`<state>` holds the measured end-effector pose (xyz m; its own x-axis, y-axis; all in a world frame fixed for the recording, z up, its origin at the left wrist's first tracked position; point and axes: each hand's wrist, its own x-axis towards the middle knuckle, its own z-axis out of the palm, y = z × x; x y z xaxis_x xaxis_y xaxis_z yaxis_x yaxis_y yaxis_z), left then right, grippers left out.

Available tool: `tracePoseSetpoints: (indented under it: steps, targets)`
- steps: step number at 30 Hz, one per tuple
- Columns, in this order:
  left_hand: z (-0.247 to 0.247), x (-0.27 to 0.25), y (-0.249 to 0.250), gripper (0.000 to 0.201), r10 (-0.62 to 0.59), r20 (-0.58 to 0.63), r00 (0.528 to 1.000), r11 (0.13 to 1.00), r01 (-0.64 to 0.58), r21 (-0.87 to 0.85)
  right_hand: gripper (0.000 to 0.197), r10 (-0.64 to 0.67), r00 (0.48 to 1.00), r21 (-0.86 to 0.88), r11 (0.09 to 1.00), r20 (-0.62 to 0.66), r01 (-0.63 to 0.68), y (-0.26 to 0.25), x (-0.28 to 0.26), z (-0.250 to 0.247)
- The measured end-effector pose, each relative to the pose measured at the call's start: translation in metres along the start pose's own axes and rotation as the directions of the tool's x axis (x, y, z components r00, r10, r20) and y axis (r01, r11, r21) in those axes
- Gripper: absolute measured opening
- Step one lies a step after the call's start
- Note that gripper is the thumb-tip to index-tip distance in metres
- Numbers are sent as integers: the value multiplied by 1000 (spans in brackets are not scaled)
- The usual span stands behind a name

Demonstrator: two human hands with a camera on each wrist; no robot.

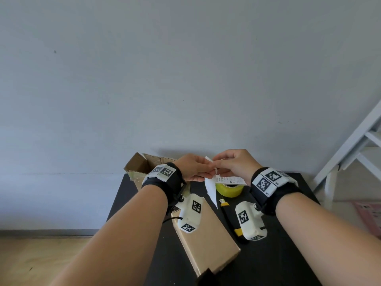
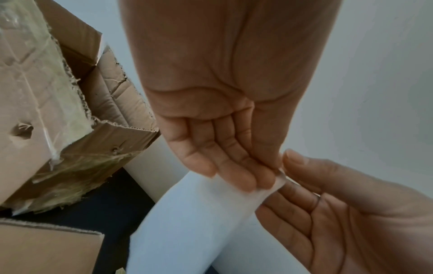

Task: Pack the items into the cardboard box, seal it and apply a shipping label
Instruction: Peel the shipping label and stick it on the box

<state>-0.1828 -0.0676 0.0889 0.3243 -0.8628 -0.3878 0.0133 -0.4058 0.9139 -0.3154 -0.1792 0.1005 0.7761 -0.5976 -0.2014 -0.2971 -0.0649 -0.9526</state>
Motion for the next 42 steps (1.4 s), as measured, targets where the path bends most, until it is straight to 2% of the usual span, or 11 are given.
tracePoseSetpoints:
  steps: [9, 13, 17, 20, 24, 27, 29, 31, 34, 36, 42]
  targets:
    - [-6, -12, 3, 10, -4, -18, 1000, 999, 3, -34, 13, -2, 1000, 2, 1000, -21, 2, -9, -9, 9]
    - [-10, -16, 8, 15, -9, -101, 995, 996, -1, -94, 20, -5, 999, -12, 1000, -40, 4, -12, -9, 13]
    - [-21, -18, 6, 14, 59, -195, 979, 990, -82, -113, 21, 2, 998, -20, 1000, -68, -3, -18, -8, 20]
    - [-32, -21, 3, 11, 105, -210, 972, 984, -131, -117, 30, -1, 998, -57, 998, -55, -2, -23, -8, 28]
    - [-41, -28, 2, 9, 137, -228, 964, 987, -154, -57, 26, -45, 997, -85, 996, -58, 40, -27, -8, 40]
    - [-46, -28, -1, 30, 155, -224, 962, 987, -163, -16, 19, -62, 996, -93, 994, -59, 56, -31, -8, 47]
    - [-48, -31, -3, 46, 179, -175, 968, 984, -177, 29, 15, -74, 996, -105, 992, -46, 69, -33, -8, 50]
    - [-48, -31, -4, 40, 195, -150, 969, 980, -187, 64, 13, -90, 995, -123, 989, -37, 85, -36, -9, 52]
    - [-49, -34, -5, 17, 205, -200, 958, 978, -194, 74, 11, -100, 994, -136, 986, -52, 92, -37, -10, 56]
    - [-50, -36, -8, 10, 195, -218, 956, 981, -185, 62, 10, -95, 993, -128, 988, -64, 87, -37, -10, 58]
    - [-62, -42, -23, 13, 136, -216, 967, 991, -135, 18, 9, -60, 992, -99, 994, -112, 49, -31, -7, 68]
